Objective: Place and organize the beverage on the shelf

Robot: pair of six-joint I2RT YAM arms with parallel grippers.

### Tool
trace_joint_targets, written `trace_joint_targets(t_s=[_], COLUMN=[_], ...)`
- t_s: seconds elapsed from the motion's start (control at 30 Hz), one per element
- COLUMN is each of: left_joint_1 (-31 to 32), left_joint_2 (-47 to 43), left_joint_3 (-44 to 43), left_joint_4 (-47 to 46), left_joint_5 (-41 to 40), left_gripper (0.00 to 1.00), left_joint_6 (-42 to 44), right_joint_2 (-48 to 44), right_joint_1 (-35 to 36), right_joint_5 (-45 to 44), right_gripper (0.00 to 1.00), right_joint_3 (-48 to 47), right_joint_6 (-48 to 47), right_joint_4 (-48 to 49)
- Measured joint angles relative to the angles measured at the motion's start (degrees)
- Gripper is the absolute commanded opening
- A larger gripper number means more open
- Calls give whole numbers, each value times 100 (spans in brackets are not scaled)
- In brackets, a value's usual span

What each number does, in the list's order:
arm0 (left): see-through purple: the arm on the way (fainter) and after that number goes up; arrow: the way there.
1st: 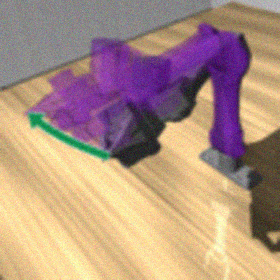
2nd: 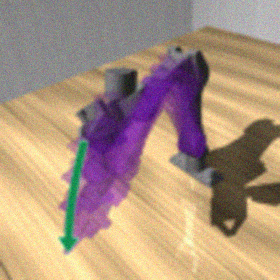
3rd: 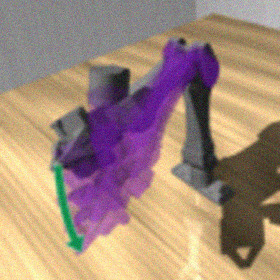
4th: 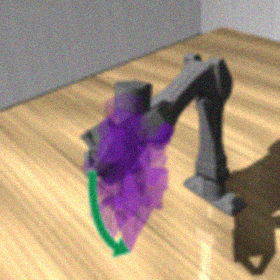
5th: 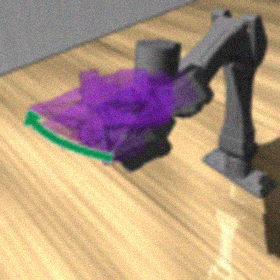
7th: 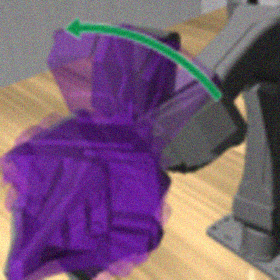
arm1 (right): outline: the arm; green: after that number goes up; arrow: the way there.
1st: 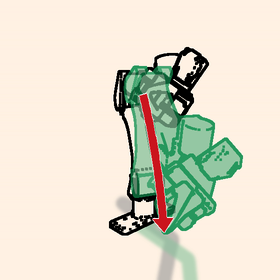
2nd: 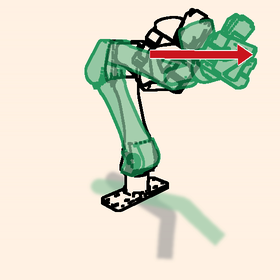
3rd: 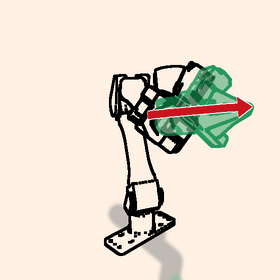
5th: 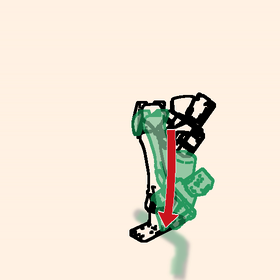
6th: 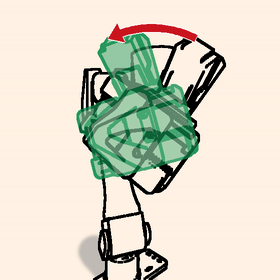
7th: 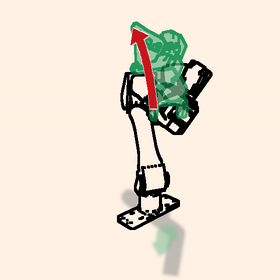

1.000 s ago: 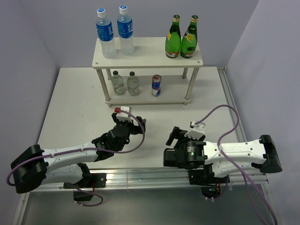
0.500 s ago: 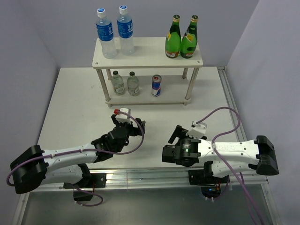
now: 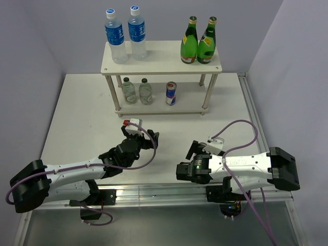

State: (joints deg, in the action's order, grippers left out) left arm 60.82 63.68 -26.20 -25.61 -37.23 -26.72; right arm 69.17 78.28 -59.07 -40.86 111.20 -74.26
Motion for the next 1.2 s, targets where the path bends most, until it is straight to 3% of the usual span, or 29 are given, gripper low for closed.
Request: trace_joint_targets(t_s=[0.37, 0.7, 0.97, 1.2], left_joint_1=[37, 42, 48, 52], left_joint_2=[-11, -52, -96, -96], left_joint_3=[39, 96, 140, 146], left_joint_4=[-55, -111, -114, -111], left_joint_5=[2, 2, 2, -2], left_gripper=[99, 99, 99, 99], left_joint_6=[0, 0, 0, 0], right_joint_2=[472, 1296, 1672, 1718], right_joint_1=[-101, -260, -483, -809], right_joint_5=[-435, -656, -916, -1049], right_gripper=[100, 97, 78, 52], right_joint_3=[15, 39, 164, 328], right_joint_6=[-404, -59, -13, -643], right_joint_4=[953, 1008, 1294, 2081])
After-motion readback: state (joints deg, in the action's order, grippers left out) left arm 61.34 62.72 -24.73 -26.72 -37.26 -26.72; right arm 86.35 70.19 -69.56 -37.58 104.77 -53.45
